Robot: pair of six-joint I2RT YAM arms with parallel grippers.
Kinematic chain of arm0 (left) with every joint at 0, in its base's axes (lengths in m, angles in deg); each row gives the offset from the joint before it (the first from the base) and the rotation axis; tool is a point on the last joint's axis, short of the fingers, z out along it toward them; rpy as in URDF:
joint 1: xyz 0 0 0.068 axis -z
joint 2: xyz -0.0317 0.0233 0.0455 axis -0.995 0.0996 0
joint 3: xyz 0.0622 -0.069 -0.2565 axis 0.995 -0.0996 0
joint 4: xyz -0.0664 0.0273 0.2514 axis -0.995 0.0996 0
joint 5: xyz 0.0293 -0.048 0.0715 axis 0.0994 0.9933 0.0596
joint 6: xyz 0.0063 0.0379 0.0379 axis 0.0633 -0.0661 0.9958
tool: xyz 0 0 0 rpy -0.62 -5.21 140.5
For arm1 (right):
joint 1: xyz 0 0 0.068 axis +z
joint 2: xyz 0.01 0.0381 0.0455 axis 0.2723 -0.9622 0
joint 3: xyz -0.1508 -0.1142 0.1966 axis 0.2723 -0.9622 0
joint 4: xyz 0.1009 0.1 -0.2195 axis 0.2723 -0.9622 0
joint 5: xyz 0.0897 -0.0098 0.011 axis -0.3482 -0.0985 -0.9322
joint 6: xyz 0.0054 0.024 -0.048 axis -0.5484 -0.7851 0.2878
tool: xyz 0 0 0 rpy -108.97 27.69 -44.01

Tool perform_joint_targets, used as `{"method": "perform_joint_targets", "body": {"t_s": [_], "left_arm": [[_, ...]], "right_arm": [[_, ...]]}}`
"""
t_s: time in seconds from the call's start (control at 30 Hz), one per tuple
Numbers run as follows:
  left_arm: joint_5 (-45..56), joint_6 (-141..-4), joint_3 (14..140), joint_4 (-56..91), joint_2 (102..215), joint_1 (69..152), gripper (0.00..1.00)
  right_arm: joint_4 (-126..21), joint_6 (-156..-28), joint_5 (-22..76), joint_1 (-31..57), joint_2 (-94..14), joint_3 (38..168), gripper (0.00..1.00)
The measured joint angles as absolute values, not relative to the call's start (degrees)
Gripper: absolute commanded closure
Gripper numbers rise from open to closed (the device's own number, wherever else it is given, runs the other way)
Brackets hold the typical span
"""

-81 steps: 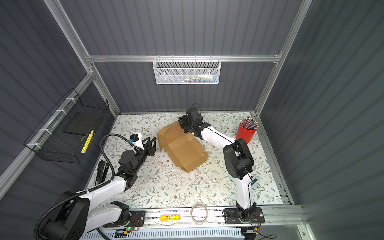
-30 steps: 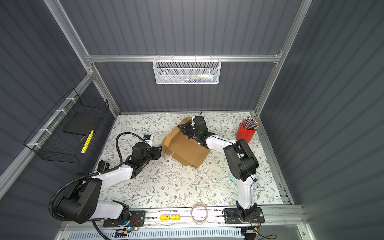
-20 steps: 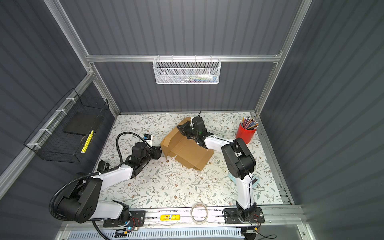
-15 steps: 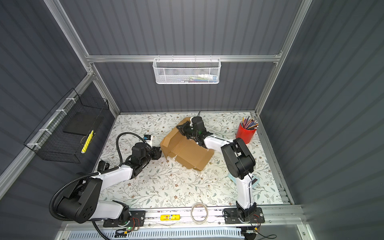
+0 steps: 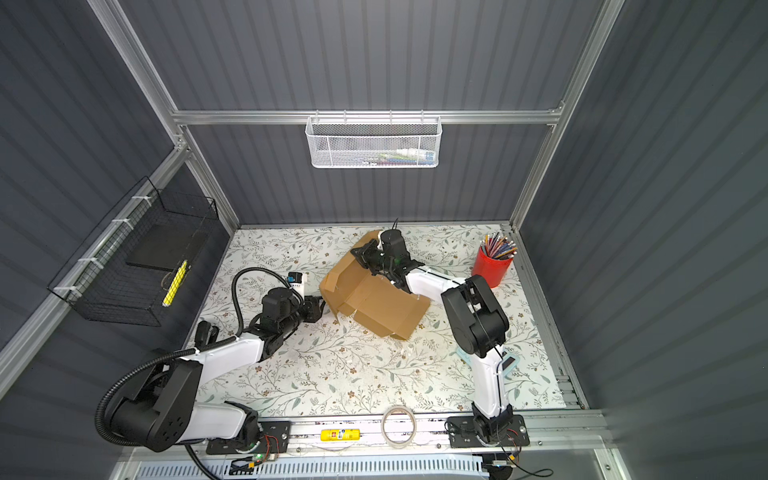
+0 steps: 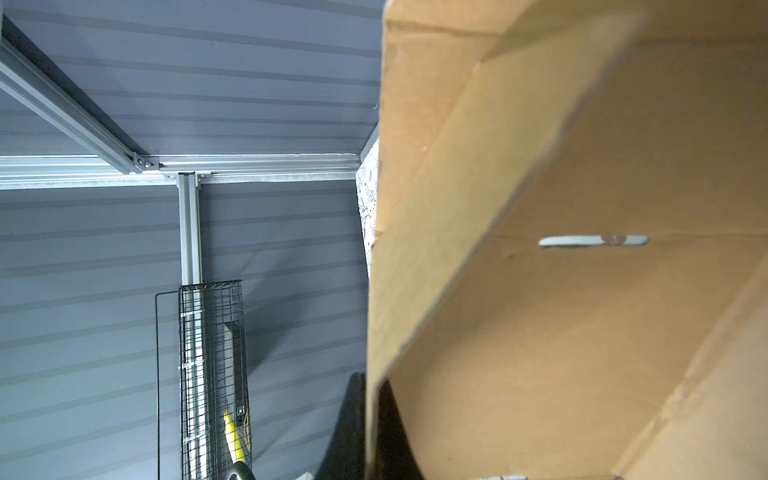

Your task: Fold the paper box

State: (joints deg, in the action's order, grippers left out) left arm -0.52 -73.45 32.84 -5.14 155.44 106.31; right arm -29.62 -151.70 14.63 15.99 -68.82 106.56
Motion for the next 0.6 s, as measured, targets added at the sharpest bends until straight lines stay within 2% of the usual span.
{"method": "perform_joint_targets", "body": {"t_s": [0.6], "left_arm": [[1.44,-77.87,30.07,-11.53,157.27,107.20,0.51]], "right_arm": [[-32.14,-150.85,15.03,16.82,-69.50,109.07,1.00]]}}
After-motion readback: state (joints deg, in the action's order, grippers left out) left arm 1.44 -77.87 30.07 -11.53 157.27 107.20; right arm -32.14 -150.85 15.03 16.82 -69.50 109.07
